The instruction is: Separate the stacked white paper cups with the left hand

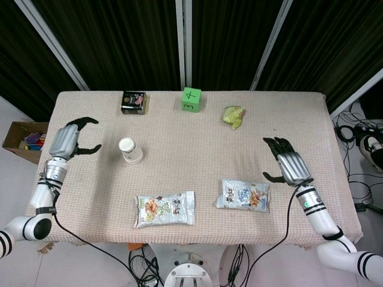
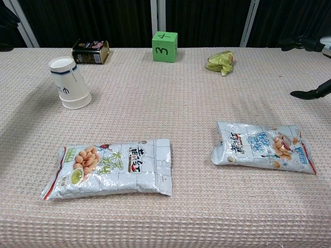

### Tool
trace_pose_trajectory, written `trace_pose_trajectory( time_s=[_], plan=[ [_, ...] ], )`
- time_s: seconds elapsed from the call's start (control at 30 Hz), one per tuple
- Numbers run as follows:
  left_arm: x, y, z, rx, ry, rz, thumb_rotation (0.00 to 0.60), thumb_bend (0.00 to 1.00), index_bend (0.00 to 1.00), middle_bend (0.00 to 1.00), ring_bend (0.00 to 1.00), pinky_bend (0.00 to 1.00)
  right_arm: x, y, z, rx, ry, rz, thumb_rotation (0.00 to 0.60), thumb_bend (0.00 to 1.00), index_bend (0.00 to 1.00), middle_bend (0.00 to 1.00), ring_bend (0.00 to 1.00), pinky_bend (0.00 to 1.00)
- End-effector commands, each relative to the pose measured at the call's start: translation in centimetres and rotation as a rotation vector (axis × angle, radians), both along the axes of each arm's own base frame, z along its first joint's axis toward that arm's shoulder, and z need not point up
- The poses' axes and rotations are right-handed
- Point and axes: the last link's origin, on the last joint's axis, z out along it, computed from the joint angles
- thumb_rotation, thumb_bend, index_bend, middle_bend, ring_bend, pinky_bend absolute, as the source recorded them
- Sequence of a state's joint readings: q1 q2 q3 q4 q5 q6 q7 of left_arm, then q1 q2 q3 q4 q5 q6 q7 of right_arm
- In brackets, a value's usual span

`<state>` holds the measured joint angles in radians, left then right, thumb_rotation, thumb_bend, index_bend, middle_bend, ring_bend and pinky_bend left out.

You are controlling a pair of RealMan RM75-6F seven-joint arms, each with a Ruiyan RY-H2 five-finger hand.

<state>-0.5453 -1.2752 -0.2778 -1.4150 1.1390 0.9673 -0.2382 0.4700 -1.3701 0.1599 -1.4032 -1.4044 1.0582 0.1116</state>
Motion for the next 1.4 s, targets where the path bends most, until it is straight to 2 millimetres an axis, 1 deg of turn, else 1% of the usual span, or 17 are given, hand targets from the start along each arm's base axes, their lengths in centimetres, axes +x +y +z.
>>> trace_pose_trajectory(
  time_s=[0.03,0.13,0.2,0.3,0.33,0.4,0.47,0.57,0.67,0.77,0.87,0.97,1.07,1.2,1.4],
  plan=[
    [-0.1,-0.1,0.1,-0.003,0.006,-0.007,0.6,0.22,0.29,0.24,0.2,0.18,-0.3,0.3,0.1,0.002,-0.002,-0.006,0.6,0.19,0.03,0.09,0.0,0.0],
    [0.2,-0.3,0.3,-0.004,0.002,-0.021,0.6,0.22,0.29,0.24,0.2,0.18,-0.7,1.1,0.8,-0.006,-0.012,0.002,0.6,0.19,0.03,0.09,0.0,0.0],
    [0.6,-0.6,0.4,-0.012,0.002,-0.044,0.6,0.22,0.29,0.24,0.2,0.18,-0.9,2.1,2.3,-0.028,-0.029,0.013,0.6,0.19,0.03,0.09,0.0,0.0],
    [1.6,-1.4,0.1,-0.048,0.024,-0.096,0.6,0.22,0.29,0.24,0.2,0.18,-1.0,4.0,5.3,-0.097,-0.061,0.053,0.6,0.19,0.03,0.09,0.0,0.0],
    [2.1,-1.7,0.0,-0.064,0.037,-0.121,0.6,0.22,0.29,0.24,0.2,0.17,-1.1,4.9,6.6,-0.139,-0.079,0.072,0.6,0.19,0.03,0.09,0.0,0.0],
    [3.0,-1.9,-0.4,-0.082,0.055,-0.159,0.6,0.22,0.29,0.24,0.2,0.16,-1.4,6.2,8.4,-0.189,-0.102,0.087,0.6,0.19,0.03,0.1,0.0,0.0],
    [4.3,-2.0,-1.0,-0.108,0.073,-0.202,0.6,0.22,0.29,0.24,0.2,0.16,-1.9,7.6,10.0,-0.23,-0.119,0.095,0.6,0.19,0.03,0.1,0.0,0.0],
    [5.8,-1.8,-2.4,-0.176,0.12,-0.244,0.6,0.22,0.27,0.23,0.19,0.16,-2.6,9.1,11.3,-0.257,-0.105,0.093,0.6,0.19,0.03,0.1,0.0,0.0],
    [6.9,-1.1,-3.3,-0.238,0.197,-0.252,0.6,0.21,0.17,0.17,0.17,0.15,-3.1,10.1,11.5,-0.253,-0.076,0.09,0.6,0.19,0.03,0.1,0.0,0.0],
    [7.7,0.0,-3.7,-0.236,0.228,-0.233,0.6,0.21,0.16,0.16,0.17,0.15,-3.3,10.6,11.4,-0.244,-0.069,0.091,0.6,0.19,0.03,0.1,0.0,0.0],
    [8.0,0.9,-3.9,-0.24,0.233,-0.195,0.6,0.21,0.17,0.16,0.17,0.15,-3.4,10.9,11.1,-0.243,-0.07,0.094,0.6,0.19,0.03,0.1,0.0,0.0],
    [8.0,1.3,-4.0,-0.254,0.251,-0.164,0.6,0.21,0.19,0.16,0.17,0.15,-3.6,10.9,10.9,-0.242,-0.066,0.094,0.6,0.19,0.03,0.1,0.0,0.0],
    [7.7,1.5,-4.2,-0.264,0.266,-0.135,0.6,0.22,0.24,0.16,0.17,0.15,-3.9,10.8,10.6,-0.237,-0.067,0.086,0.6,0.19,0.03,0.1,0.0,0.0],
    [7.3,1.5,-4.6,-0.285,0.26,-0.1,0.6,0.24,0.28,0.16,0.17,0.15,-4.3,10.7,10.6,-0.24,-0.068,0.074,0.6,0.19,0.03,0.1,0.0,0.0],
    [7.2,1.7,-4.7,-0.292,0.255,-0.084,0.6,0.25,0.28,0.16,0.16,0.15,-4.5,10.8,10.4,-0.234,-0.069,0.067,0.6,0.19,0.03,0.1,0.0,0.0]
  ],
)
